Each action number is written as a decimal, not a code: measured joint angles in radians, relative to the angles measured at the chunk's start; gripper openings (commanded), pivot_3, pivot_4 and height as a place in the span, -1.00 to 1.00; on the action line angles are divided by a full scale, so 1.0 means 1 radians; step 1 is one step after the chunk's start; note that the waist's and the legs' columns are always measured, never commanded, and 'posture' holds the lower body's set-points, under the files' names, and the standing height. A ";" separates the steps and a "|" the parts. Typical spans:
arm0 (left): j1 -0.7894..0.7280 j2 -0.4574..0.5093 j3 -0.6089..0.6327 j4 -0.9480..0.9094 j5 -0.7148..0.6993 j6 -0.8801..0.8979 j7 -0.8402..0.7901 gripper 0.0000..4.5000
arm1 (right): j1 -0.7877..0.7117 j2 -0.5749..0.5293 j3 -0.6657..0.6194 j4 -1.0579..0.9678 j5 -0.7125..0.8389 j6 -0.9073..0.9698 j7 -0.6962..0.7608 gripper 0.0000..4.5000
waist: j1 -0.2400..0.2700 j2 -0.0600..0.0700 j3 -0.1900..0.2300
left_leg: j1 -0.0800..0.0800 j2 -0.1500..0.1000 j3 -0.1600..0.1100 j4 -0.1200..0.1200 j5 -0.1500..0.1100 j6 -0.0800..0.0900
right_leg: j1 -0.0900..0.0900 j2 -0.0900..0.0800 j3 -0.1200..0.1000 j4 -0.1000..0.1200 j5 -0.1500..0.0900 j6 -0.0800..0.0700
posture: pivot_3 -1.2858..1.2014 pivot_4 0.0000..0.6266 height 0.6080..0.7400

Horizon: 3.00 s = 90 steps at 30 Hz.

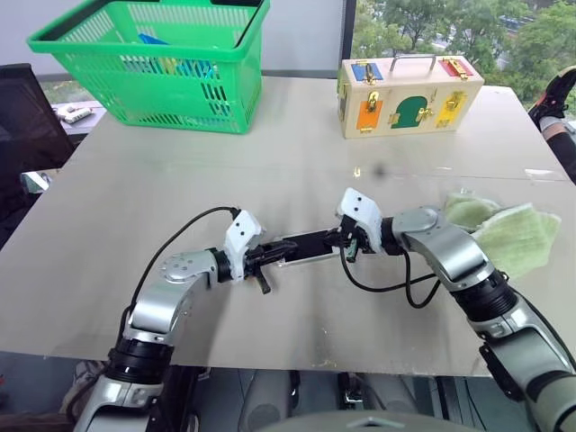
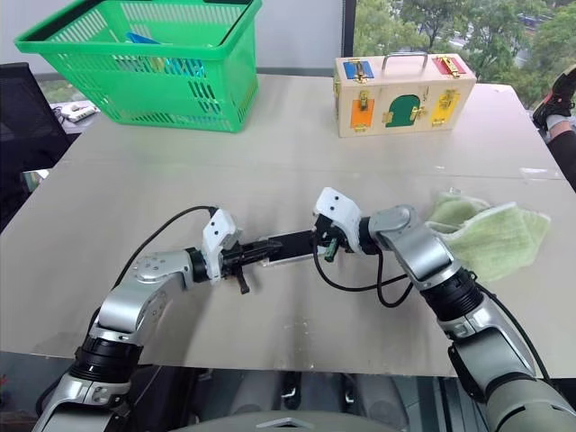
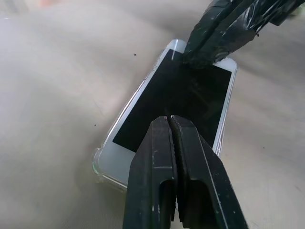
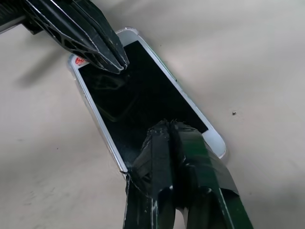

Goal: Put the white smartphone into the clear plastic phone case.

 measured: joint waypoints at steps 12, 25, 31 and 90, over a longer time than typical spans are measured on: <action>0.049 -0.016 -0.008 -0.007 0.010 0.002 0.040 -0.96 | -0.054 0.036 0.035 0.210 -0.006 0.004 0.010 -1.00 | 0.002 0.006 -0.041 | 0.025 0.000 0.003 -0.010 -0.003 -0.005 | 0.019 -0.009 -0.003 -0.007 -0.003 -0.005 | 0.03 -0.52 1.00; 0.037 -0.020 -0.019 -0.041 0.010 0.052 0.056 -0.96 | 0.072 -0.020 -0.059 0.110 0.039 -0.092 0.036 -1.00 | 0.009 0.010 -0.048 | 0.018 -0.002 0.007 -0.027 -0.004 -0.004 | 0.015 -0.023 -0.020 -0.026 -0.001 -0.006 | 0.03 -0.52 1.00; 0.027 -0.022 -0.025 -0.060 0.009 0.070 0.062 -0.96 | 0.103 -0.081 -0.051 0.019 0.064 -0.089 0.108 -1.00 | 0.004 0.013 -0.045 | 0.008 -0.001 0.007 -0.028 -0.002 0.001 | 0.007 -0.022 -0.023 -0.028 0.002 -0.004 | 0.03 -0.52 1.00; 0.416 0.057 0.349 -0.208 -0.220 -0.042 0.005 0.99 | 0.983 -0.165 -0.666 -0.604 0.237 -0.418 -0.108 1.00 | 0.028 0.009 -0.002 | -0.007 0.000 0.003 -0.023 -0.002 0.002 | -0.002 -0.044 -0.064 -0.032 0.002 0.007 | 0.03 -0.52 1.00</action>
